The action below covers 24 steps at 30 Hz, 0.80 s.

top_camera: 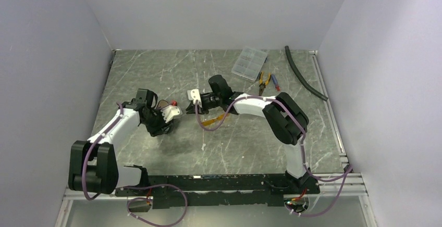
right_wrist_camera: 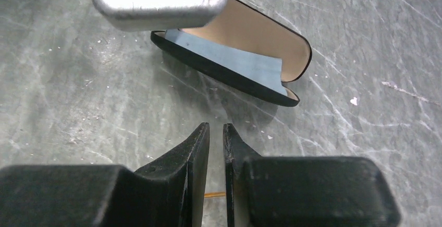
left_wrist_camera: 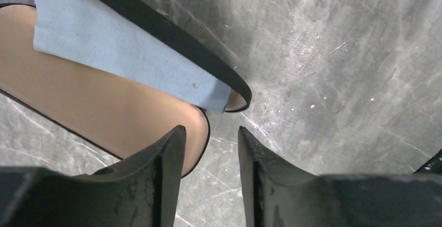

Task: Organize the sunglasses
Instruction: Place the glasses cleaning cloth in the sunglasses case, then pick up the sunglasses case from the center of the board.

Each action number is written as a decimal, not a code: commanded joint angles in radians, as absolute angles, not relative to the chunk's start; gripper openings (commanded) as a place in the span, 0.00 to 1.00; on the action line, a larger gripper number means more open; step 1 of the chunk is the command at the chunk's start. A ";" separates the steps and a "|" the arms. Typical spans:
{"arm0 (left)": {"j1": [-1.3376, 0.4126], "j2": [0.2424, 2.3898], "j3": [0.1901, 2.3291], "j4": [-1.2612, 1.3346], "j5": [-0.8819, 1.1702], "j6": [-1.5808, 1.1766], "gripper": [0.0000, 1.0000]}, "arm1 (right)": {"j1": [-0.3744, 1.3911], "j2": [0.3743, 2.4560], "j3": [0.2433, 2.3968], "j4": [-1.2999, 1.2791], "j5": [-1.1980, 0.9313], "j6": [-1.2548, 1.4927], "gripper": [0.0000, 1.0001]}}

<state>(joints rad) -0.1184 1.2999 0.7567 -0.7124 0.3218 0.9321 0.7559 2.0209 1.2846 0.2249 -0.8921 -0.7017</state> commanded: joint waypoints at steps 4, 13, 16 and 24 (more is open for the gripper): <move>-0.117 1.238 0.827 -0.781 0.339 0.920 0.55 | 0.750 1.924 1.223 0.397 -0.899 -0.601 0.20; -0.100 1.252 0.945 -0.748 0.235 0.679 0.65 | 0.750 1.863 1.144 0.519 -0.806 -0.468 0.21; -0.034 1.328 0.973 -0.707 0.183 0.608 0.73 | 0.749 1.836 1.112 0.569 -0.770 -0.407 0.21; 0.029 1.485 1.011 -0.633 0.170 0.517 0.85 | 0.750 1.747 1.020 0.627 -0.727 -0.328 0.34</move>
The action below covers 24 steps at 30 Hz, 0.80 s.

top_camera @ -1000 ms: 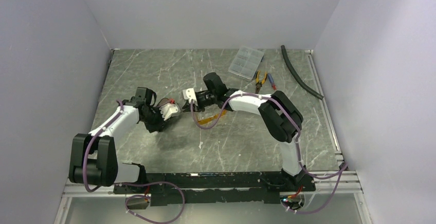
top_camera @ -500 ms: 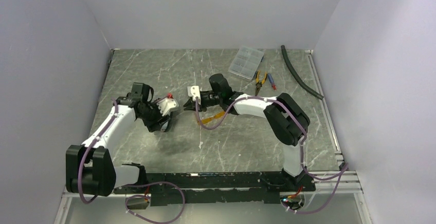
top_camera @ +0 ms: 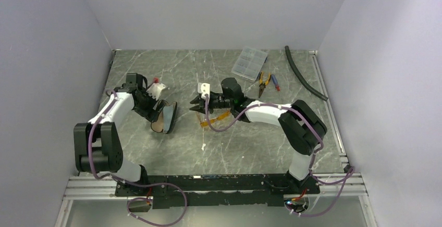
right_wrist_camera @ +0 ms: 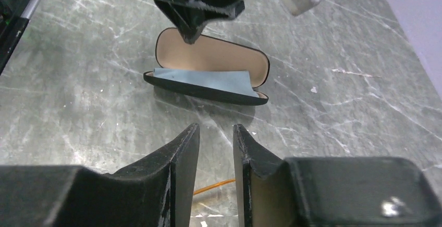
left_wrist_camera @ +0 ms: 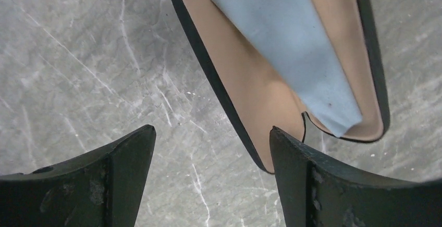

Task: Organize the sunglasses
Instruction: Pick up the sunglasses case from the center of the board.

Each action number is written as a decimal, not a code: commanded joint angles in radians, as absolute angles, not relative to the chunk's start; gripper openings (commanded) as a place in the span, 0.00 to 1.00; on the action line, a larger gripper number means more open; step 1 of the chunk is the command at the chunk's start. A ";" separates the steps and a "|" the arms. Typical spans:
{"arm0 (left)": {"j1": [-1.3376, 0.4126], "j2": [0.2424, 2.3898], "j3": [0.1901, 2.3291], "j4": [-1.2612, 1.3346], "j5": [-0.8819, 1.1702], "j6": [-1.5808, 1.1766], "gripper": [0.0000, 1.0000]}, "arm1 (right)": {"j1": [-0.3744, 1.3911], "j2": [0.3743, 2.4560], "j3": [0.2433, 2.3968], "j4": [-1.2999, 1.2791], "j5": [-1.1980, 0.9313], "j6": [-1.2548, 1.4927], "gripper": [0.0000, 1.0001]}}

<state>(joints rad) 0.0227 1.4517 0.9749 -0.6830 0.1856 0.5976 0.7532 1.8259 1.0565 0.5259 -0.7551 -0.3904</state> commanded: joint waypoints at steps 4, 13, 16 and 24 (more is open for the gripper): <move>0.028 1.543 1.025 -0.647 0.220 0.506 0.74 | 0.749 1.715 0.999 0.607 -0.679 -0.307 0.42; 0.028 1.516 1.044 -0.708 0.346 0.520 0.37 | 0.750 1.674 0.939 0.607 -0.592 -0.291 0.45; 0.015 1.484 1.045 -0.704 0.365 0.532 0.23 | 0.749 1.654 0.904 0.620 -0.573 -0.283 0.45; -0.222 1.409 1.008 -0.592 0.173 0.567 0.03 | 0.750 1.589 0.836 0.613 -0.525 -0.267 0.46</move>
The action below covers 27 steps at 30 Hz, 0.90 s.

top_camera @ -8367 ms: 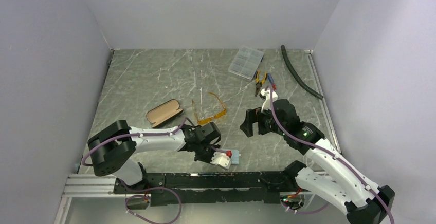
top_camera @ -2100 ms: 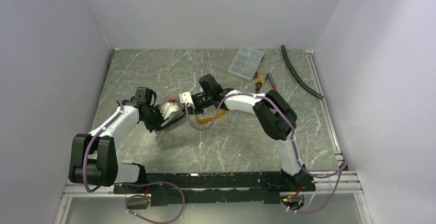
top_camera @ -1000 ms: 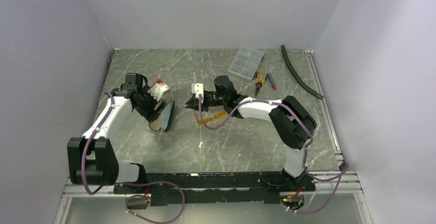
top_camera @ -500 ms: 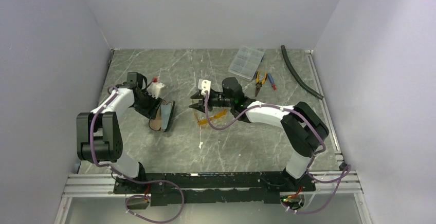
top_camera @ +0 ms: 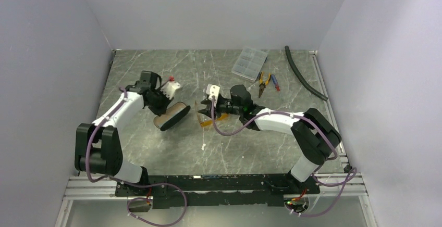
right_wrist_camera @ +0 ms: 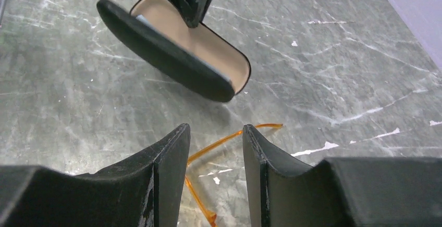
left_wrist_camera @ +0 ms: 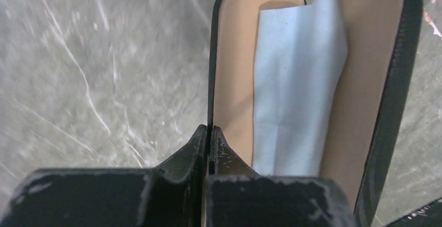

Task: Organize the sunglasses
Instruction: Pick up the sunglasses case from the center of the board.

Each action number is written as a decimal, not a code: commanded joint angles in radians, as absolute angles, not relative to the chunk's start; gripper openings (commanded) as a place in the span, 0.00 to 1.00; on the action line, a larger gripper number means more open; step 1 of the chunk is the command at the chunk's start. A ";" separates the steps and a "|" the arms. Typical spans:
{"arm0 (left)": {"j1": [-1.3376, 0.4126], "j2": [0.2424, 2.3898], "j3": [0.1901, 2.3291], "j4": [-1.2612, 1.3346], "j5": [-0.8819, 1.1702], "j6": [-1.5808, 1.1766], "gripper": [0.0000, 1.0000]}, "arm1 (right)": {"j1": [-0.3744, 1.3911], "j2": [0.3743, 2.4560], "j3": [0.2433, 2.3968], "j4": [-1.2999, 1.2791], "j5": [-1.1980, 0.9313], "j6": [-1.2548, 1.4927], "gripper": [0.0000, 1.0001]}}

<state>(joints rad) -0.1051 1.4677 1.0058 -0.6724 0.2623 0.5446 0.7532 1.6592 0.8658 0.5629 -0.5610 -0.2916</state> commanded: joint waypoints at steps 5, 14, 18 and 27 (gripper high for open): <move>-0.422 1.332 0.892 -0.374 -0.013 0.668 0.03 | 0.749 1.523 0.732 0.683 -0.490 -0.236 0.46; -0.594 1.198 0.703 -0.041 -0.171 0.910 0.03 | 0.734 1.417 0.707 0.600 -0.471 -0.090 0.48; -0.675 1.109 0.581 0.125 -0.198 1.040 0.03 | 0.705 1.396 0.689 0.605 -0.463 -0.031 0.51; -0.809 1.066 0.377 0.458 -0.266 1.257 0.03 | 0.672 1.465 0.714 0.602 -0.478 -0.043 0.52</move>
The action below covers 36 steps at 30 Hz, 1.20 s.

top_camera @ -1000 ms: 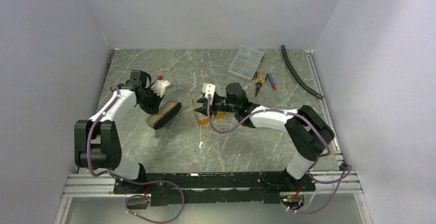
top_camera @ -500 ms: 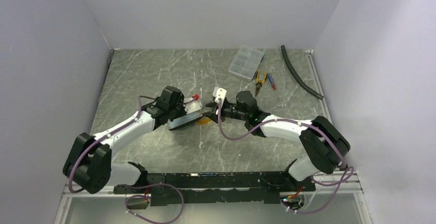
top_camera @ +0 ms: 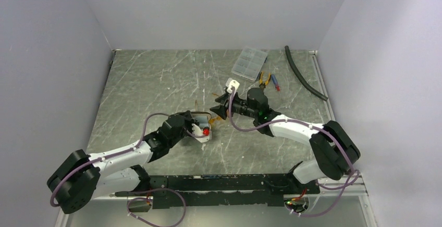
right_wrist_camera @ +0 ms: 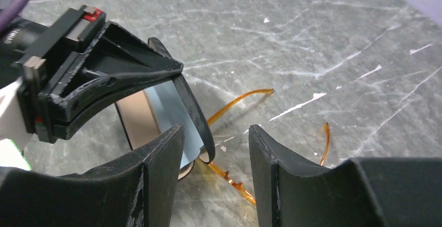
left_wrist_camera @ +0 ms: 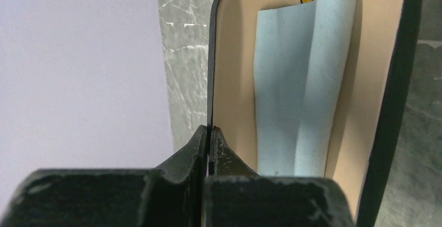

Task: Organize the sunglasses
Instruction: Pick up the sunglasses case from the center of the board, then place the sunglasses case at the center of the board.

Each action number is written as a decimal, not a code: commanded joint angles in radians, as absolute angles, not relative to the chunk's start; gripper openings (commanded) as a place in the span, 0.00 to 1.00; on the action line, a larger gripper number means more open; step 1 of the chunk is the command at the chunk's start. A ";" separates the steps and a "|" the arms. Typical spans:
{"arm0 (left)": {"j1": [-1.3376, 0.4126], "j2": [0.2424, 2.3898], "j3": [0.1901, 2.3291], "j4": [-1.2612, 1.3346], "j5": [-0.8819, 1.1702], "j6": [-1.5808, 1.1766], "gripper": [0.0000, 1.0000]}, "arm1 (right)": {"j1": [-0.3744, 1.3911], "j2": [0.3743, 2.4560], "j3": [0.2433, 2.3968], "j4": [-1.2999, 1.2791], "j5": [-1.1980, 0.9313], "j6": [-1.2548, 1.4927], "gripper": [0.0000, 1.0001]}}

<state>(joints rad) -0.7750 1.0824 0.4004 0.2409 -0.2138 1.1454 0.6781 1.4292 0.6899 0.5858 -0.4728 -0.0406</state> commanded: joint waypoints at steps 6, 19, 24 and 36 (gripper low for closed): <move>-0.837 1.050 0.305 0.532 -0.310 1.291 0.02 | 0.673 1.532 0.745 0.534 -0.528 -0.043 0.52; -0.824 0.789 0.378 0.079 -0.413 1.076 0.03 | 0.664 1.545 0.828 0.308 -0.320 -0.061 0.52; -0.557 0.848 0.447 0.003 -0.288 0.939 0.03 | 0.637 1.600 0.901 0.203 -0.222 -0.053 0.56; -0.371 1.066 0.461 0.045 -0.178 0.906 0.03 | 0.595 1.772 1.069 0.059 -0.174 -0.045 0.65</move>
